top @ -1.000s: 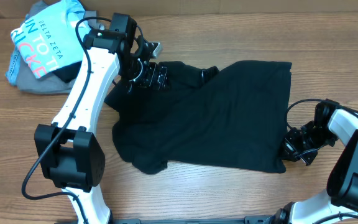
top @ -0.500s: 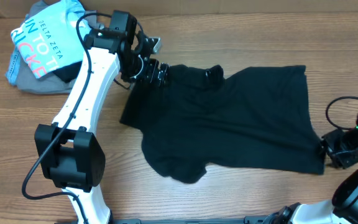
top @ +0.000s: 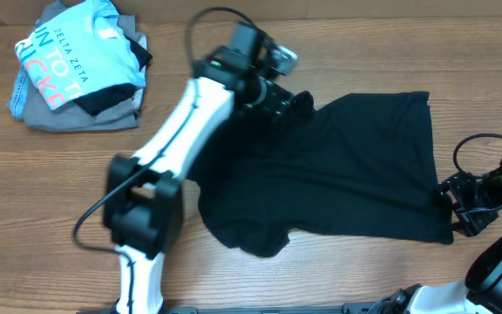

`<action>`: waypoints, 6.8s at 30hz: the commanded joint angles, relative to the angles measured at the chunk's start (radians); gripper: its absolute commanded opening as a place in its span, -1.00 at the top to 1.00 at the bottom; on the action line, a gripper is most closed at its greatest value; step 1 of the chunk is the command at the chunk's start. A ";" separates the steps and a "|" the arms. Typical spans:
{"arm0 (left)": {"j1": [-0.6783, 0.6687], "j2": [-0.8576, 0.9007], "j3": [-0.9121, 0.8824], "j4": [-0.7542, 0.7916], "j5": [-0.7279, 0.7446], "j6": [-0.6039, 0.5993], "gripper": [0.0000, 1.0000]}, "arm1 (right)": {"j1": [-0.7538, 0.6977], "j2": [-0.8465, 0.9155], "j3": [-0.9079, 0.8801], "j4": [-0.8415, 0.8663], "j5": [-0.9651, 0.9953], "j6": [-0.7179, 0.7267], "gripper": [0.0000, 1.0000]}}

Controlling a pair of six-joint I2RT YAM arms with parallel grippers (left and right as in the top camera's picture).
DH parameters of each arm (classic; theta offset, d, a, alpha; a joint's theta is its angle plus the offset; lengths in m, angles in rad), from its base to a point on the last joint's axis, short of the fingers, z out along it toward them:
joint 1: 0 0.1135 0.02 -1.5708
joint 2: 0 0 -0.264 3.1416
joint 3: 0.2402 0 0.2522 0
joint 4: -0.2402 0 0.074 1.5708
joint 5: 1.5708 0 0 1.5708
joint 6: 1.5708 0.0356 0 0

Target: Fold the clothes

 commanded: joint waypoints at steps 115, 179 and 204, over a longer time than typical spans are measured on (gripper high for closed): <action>0.500 -0.317 -0.509 -0.581 -0.406 -0.407 0.53 | 0.002 -0.347 -0.103 0.053 -0.215 -0.114 -0.65; 0.487 -0.317 -0.383 -0.581 0.146 -0.145 0.03 | 0.282 0.006 -0.328 0.553 -0.103 0.069 0.36; 0.261 -0.254 -0.245 -0.182 -0.084 -0.144 -0.43 | 0.135 -0.027 -0.010 0.230 0.192 0.177 -0.27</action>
